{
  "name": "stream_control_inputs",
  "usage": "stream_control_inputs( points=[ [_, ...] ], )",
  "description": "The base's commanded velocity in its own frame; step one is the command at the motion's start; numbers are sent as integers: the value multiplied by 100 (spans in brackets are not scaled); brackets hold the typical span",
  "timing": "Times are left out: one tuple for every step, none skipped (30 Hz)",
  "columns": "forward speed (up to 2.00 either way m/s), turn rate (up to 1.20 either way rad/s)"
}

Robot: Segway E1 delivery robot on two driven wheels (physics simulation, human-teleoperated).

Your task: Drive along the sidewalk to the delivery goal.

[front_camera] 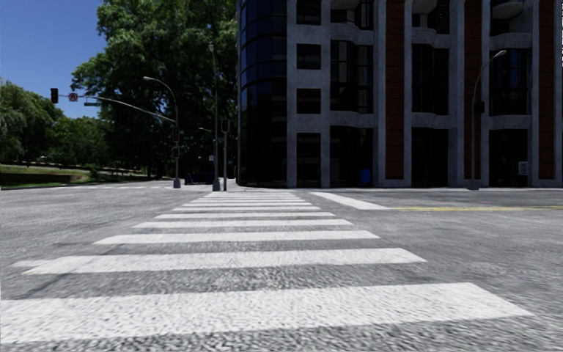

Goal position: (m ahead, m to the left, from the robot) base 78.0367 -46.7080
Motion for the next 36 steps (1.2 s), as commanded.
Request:
stream_control_inputs(
  points=[
    [127,10],
    [127,10],
    [127,15],
    [127,17],
    [127,19],
    [127,19],
    [127,21],
    [127,21],
    [127,21],
    [127,21],
    [127,22],
    [127,22],
    [127,22],
    [147,22],
    [200,22],
    [200,22],
    [200,22],
    [200,22],
    [200,22],
    [200,22],
    [200,22],
    [200,22],
    [200,22],
    [200,22],
    [200,22],
    [200,22],
    [200,22],
    [200,22],
    [200,15],
    [200,11],
    [200,11],
    [200,10],
    [200,5],
    [200,0],
    [200,0],
    [200,0]
  ],
)
